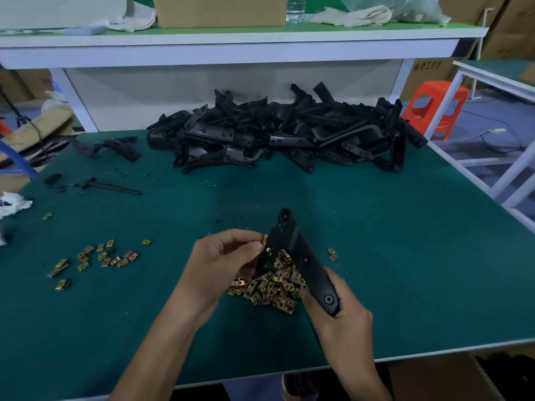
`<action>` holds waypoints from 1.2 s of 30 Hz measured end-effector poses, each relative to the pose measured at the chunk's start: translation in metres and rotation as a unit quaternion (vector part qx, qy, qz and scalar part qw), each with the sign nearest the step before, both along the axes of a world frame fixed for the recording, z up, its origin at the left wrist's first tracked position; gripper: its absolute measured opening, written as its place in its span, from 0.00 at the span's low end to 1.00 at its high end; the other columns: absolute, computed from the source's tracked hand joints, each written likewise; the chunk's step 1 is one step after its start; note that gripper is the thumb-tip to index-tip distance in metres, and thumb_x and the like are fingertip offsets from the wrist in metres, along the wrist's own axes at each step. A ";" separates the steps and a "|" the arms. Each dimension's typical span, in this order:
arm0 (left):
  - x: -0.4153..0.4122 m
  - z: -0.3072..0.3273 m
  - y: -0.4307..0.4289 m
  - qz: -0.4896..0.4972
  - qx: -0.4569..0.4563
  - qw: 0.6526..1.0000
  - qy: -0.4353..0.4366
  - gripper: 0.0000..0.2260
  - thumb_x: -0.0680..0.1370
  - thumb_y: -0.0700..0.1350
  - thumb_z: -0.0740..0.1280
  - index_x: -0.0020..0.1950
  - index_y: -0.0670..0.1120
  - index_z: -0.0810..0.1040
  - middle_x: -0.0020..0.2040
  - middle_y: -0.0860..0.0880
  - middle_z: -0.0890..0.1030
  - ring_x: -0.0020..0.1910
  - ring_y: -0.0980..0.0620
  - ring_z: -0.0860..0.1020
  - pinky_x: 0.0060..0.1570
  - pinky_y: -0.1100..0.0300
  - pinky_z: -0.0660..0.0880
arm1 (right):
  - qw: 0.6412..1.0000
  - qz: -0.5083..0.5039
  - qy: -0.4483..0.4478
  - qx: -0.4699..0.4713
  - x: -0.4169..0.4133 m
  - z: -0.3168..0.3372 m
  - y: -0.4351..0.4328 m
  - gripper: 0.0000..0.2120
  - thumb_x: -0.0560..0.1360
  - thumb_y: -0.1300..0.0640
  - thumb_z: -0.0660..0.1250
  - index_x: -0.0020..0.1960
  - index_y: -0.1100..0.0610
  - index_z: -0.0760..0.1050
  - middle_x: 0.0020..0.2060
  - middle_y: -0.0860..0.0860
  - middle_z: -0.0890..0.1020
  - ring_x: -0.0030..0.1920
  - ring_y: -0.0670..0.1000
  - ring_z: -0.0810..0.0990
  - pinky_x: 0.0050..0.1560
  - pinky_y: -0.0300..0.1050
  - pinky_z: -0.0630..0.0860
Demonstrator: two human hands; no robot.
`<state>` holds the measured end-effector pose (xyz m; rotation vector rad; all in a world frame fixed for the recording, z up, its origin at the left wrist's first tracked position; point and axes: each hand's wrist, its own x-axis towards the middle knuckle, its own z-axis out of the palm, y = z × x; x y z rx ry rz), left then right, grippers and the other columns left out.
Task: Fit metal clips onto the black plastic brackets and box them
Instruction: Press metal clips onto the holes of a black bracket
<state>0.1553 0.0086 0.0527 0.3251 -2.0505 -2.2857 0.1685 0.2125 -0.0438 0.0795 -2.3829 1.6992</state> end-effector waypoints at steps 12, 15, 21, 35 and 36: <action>-0.003 -0.005 0.000 0.026 0.020 0.999 -0.026 0.06 0.76 0.37 0.73 0.44 0.48 0.88 0.41 0.46 0.86 0.37 0.56 0.81 0.32 0.66 0.76 | 0.999 0.021 -0.012 0.026 -0.001 -0.004 0.002 0.22 0.73 0.54 0.75 0.63 0.36 0.77 0.35 0.45 0.82 0.32 0.40 0.75 0.35 0.32 0.73; -0.001 -0.010 0.002 0.034 0.022 0.999 -0.029 0.08 0.76 0.38 0.73 0.43 0.50 0.88 0.40 0.47 0.86 0.37 0.56 0.81 0.33 0.65 0.76 | 0.999 0.019 -0.007 0.036 -0.001 -0.003 0.002 0.21 0.73 0.55 0.75 0.62 0.37 0.77 0.35 0.44 0.81 0.31 0.41 0.76 0.34 0.30 0.71; 0.002 -0.013 0.002 0.025 -0.033 0.998 -0.045 0.06 0.75 0.39 0.75 0.42 0.50 0.88 0.40 0.49 0.86 0.37 0.57 0.80 0.33 0.66 0.75 | 0.998 0.007 -0.012 0.062 -0.001 -0.004 0.002 0.21 0.72 0.51 0.75 0.62 0.35 0.77 0.37 0.41 0.82 0.35 0.42 0.79 0.35 0.30 0.71; 0.010 -0.018 0.026 0.094 -0.371 0.922 0.058 0.08 0.72 0.59 0.74 0.44 0.57 0.80 0.38 0.63 0.83 0.39 0.62 0.81 0.42 0.55 0.78 | 0.999 -0.030 0.008 0.036 0.006 0.005 -0.001 0.18 0.74 0.47 0.74 0.62 0.37 0.76 0.40 0.41 0.83 0.39 0.42 0.82 0.38 0.34 0.75; 0.009 -0.018 0.027 0.096 -0.387 0.915 0.062 0.08 0.72 0.59 0.74 0.44 0.56 0.81 0.37 0.63 0.83 0.39 0.62 0.81 0.42 0.55 0.78 | 0.999 -0.030 0.006 0.034 0.006 0.004 -0.001 0.19 0.74 0.48 0.74 0.62 0.36 0.76 0.40 0.41 0.83 0.39 0.42 0.82 0.38 0.35 0.75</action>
